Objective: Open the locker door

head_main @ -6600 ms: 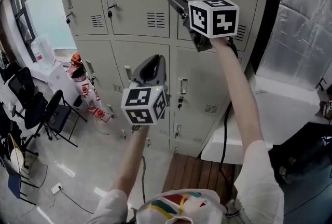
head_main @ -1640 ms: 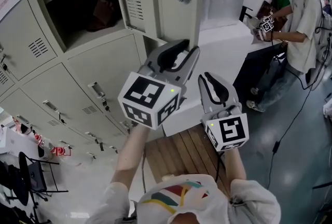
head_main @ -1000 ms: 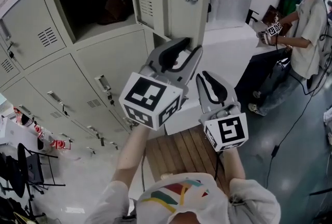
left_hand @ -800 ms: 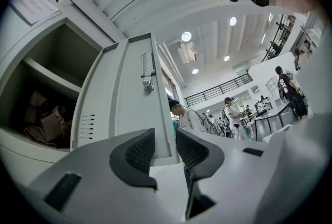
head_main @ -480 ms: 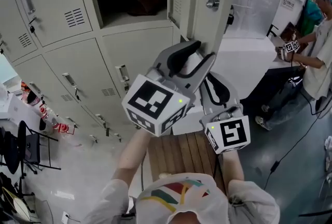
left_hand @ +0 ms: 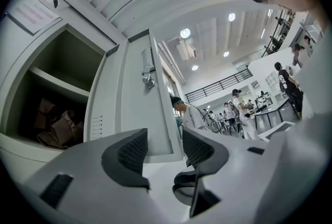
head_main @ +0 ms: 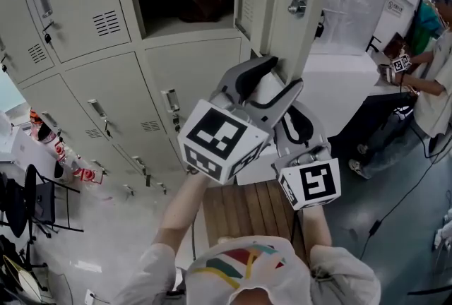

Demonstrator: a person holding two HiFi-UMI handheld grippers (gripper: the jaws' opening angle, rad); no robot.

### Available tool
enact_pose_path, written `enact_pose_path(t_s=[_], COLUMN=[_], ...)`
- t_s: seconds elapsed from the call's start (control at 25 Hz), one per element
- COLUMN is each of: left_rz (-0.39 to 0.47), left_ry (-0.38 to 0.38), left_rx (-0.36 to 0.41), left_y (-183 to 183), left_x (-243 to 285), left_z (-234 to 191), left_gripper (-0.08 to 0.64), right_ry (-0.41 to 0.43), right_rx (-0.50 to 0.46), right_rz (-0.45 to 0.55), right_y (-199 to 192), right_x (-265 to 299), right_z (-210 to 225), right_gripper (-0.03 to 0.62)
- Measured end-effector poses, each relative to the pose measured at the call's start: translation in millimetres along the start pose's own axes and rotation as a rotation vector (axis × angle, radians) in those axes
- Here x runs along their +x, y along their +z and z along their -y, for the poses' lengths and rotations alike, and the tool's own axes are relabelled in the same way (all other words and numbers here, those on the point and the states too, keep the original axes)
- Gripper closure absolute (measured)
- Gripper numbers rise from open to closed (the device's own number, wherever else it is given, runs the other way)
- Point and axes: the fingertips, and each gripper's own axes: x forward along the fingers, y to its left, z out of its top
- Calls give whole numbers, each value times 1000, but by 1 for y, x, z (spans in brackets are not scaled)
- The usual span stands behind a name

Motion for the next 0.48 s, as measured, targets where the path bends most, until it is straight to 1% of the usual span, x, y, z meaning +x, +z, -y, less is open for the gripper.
enact_pose_path(t_s=[0.2, 0.32, 0.48], left_rz=[0, 3, 21], left_ry=[-41, -31, 1], left_rx=[-21, -23, -53], left_y=[-5, -7, -5], left_x=[2, -2, -17], left_z=[12, 13, 5], left_gripper=[350, 348, 349], right_ry=[-16, -18, 0], right_rx=[3, 10, 16], right_rz=[-21, -30, -33], right_y=[-7, -10, -10], right_x=[-5, -7, -5], right_z=[2, 0, -8], right_gripper=[538, 538, 538])
